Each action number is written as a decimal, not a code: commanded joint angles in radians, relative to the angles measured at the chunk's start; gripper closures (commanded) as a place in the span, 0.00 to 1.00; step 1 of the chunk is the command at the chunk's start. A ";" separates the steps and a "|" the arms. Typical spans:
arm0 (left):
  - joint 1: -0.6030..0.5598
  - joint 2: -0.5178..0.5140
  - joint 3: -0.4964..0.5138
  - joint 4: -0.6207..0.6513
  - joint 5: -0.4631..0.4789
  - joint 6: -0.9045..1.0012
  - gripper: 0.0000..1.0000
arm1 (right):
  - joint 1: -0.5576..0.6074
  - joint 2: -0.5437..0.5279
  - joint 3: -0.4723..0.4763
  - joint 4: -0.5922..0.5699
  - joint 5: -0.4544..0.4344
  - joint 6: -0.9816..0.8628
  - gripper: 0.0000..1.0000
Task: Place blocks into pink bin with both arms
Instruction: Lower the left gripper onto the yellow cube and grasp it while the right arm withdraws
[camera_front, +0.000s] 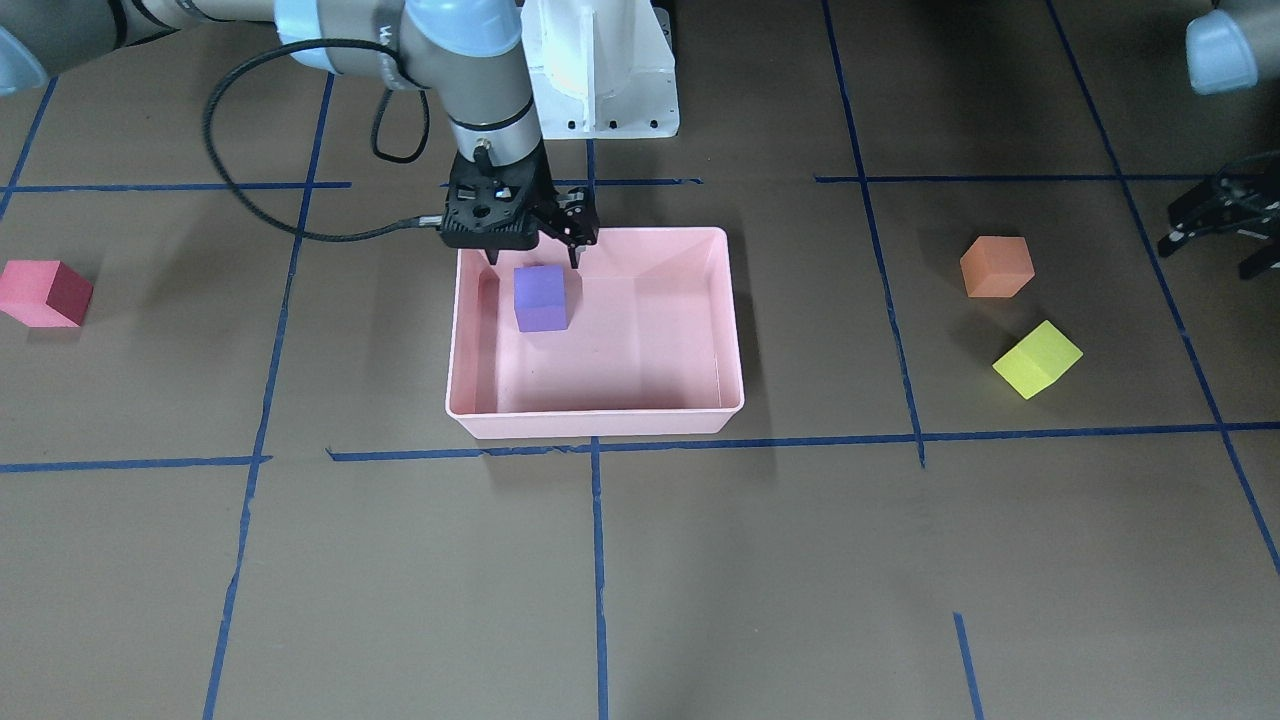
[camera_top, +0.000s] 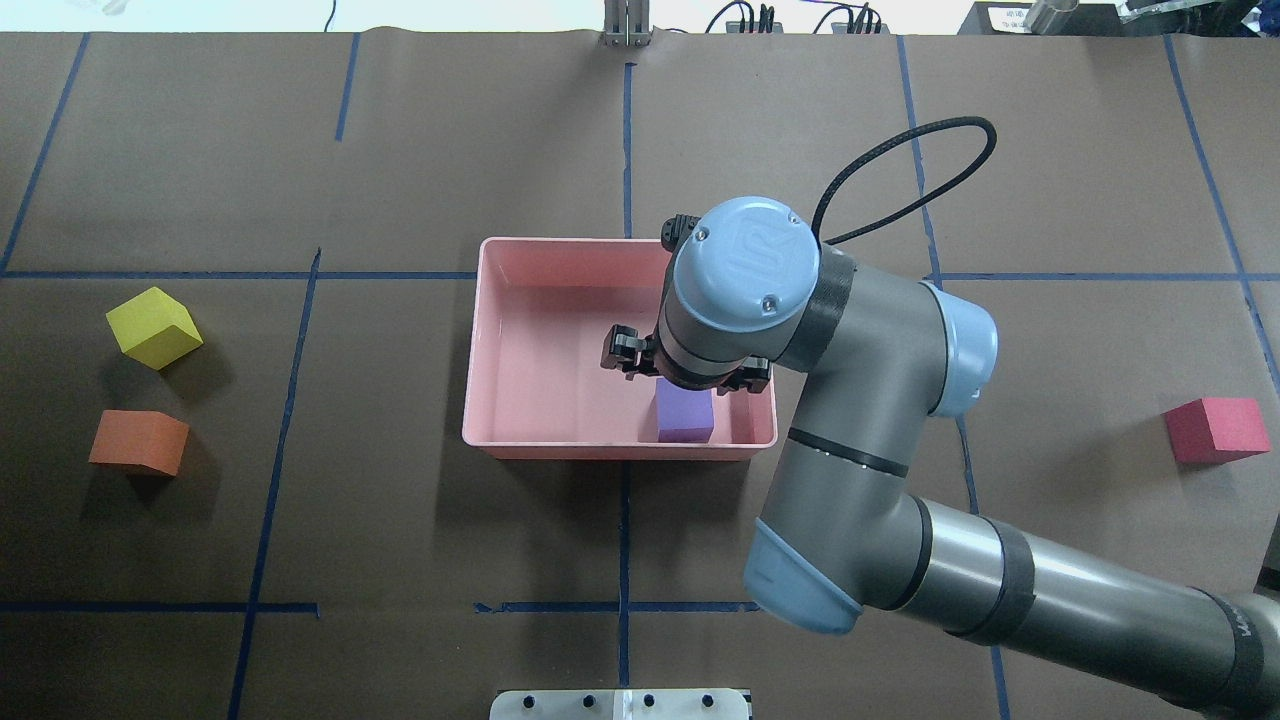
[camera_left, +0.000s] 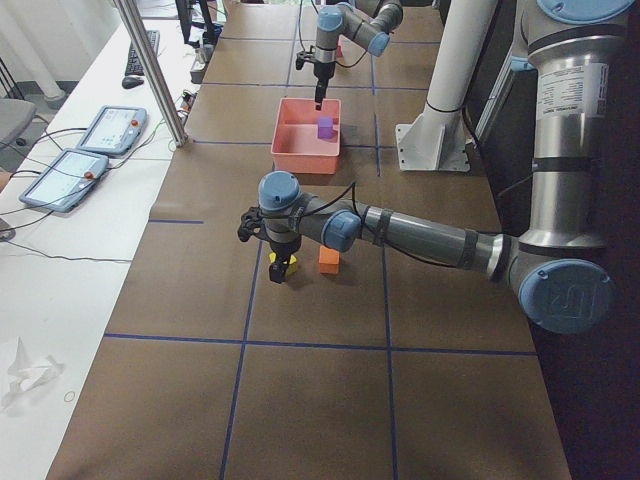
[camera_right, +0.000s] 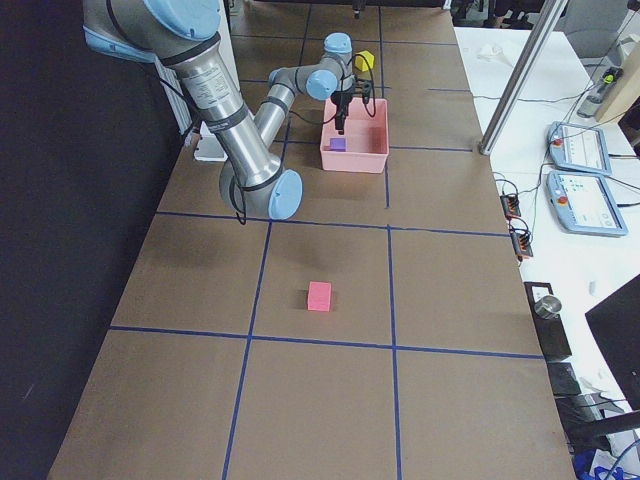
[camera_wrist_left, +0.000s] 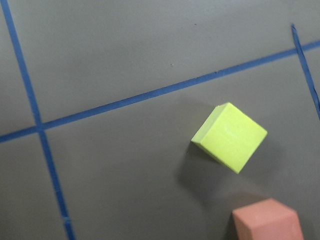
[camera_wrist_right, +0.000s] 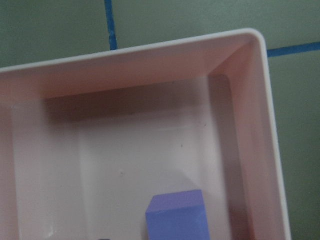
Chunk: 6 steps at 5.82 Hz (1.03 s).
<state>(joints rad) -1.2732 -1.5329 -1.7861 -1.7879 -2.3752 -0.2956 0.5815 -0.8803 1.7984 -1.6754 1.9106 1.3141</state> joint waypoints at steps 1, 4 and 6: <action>0.082 -0.012 0.062 -0.165 0.020 -0.414 0.00 | 0.128 -0.044 0.001 -0.004 0.103 -0.158 0.00; 0.239 -0.064 0.063 -0.211 0.199 -0.926 0.00 | 0.335 -0.161 -0.001 -0.004 0.215 -0.527 0.00; 0.284 -0.085 0.112 -0.214 0.243 -0.961 0.00 | 0.424 -0.225 -0.001 -0.003 0.257 -0.712 0.00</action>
<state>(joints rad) -1.0061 -1.6034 -1.6997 -2.0007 -2.1476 -1.2358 0.9650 -1.0771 1.7980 -1.6793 2.1525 0.6853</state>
